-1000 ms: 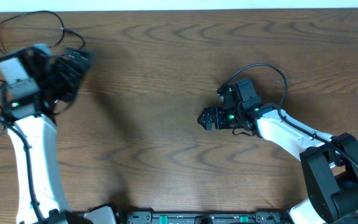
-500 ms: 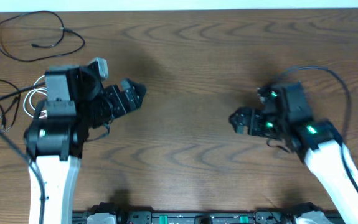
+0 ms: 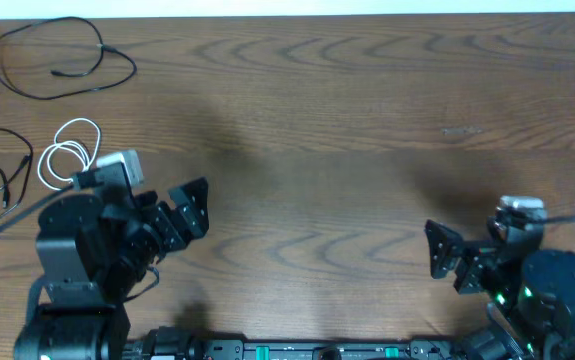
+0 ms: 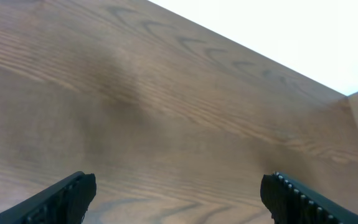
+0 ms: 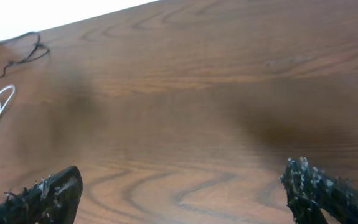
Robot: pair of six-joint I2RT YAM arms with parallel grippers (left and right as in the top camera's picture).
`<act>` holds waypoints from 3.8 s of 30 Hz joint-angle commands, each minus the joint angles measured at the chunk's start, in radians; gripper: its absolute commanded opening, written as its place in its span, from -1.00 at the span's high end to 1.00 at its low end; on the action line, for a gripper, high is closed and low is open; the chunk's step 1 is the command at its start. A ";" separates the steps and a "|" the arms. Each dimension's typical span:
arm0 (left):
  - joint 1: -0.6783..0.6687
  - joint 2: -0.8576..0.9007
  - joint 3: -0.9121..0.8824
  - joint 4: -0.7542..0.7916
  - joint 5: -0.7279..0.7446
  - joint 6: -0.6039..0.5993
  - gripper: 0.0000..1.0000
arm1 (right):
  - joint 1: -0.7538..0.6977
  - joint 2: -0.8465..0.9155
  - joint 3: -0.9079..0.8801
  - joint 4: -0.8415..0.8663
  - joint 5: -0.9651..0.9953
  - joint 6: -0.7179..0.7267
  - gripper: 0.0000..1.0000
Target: Untangle cables
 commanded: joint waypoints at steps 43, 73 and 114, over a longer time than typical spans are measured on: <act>-0.002 0.002 -0.064 -0.002 -0.038 0.013 -0.84 | -0.047 -0.026 -0.008 -0.146 0.195 -0.033 -0.99; -0.002 0.002 -0.064 -0.002 -0.038 0.013 -0.84 | -0.396 -0.367 -0.518 0.324 0.159 -0.148 -0.98; -0.002 0.002 -0.064 -0.002 -0.038 0.013 -0.84 | -0.471 -0.475 -0.872 0.880 -0.116 -0.454 -0.98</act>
